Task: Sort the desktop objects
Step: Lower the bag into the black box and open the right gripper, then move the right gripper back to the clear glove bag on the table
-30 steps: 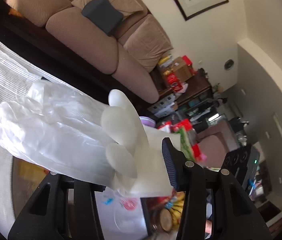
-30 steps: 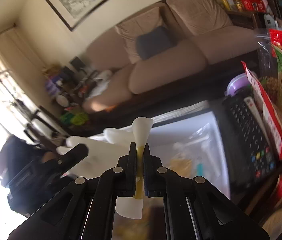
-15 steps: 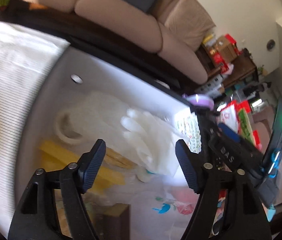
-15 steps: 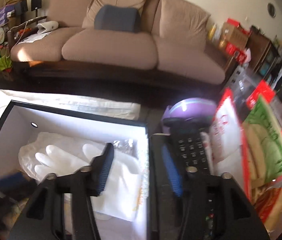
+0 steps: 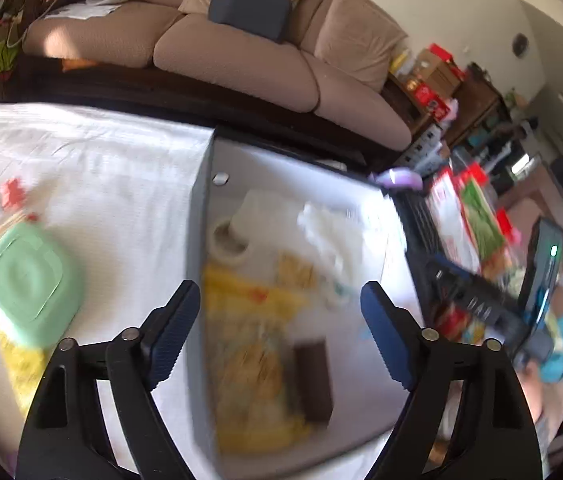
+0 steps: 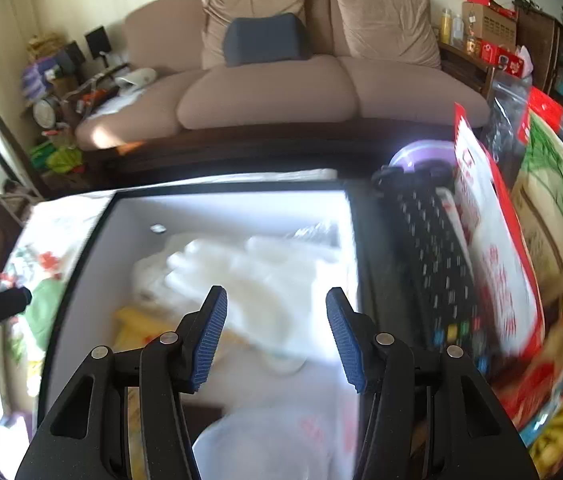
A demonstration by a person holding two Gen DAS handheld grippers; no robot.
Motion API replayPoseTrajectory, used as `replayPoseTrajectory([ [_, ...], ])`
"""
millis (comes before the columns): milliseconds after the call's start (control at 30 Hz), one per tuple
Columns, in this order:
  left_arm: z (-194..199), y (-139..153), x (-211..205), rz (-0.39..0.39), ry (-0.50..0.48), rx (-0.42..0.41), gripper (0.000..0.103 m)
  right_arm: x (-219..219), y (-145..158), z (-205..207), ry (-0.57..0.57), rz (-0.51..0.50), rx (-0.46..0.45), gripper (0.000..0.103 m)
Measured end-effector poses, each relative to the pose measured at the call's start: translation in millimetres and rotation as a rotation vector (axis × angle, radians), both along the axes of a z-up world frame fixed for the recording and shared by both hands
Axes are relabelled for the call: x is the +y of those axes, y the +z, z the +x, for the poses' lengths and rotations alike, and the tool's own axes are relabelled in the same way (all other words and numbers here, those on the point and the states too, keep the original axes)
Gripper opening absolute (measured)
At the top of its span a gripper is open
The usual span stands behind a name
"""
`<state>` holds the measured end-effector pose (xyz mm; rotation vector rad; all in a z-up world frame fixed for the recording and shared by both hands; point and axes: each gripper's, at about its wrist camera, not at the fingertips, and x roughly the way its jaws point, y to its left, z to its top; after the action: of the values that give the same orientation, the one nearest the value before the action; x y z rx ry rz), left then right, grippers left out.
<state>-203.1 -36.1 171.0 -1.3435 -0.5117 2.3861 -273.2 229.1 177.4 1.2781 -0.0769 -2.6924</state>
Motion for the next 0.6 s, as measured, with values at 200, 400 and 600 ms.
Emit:
replayPoseTrajectory([
  [200,99,-9,-44,-0.055,-0.024,-0.036,0.083,-7,13,82,0.078,-0.108,0.006,0.057],
  [400,208,-28,-77,-0.1,-0.039,-0.054,0.083,-30,13,184,0.141,-0.123,0.027,0.06],
  [600,283,-71,-96,-0.058,-0.036,-0.154,0.083,-61,-15,267,0.176,-0.144,-0.021,0.06],
])
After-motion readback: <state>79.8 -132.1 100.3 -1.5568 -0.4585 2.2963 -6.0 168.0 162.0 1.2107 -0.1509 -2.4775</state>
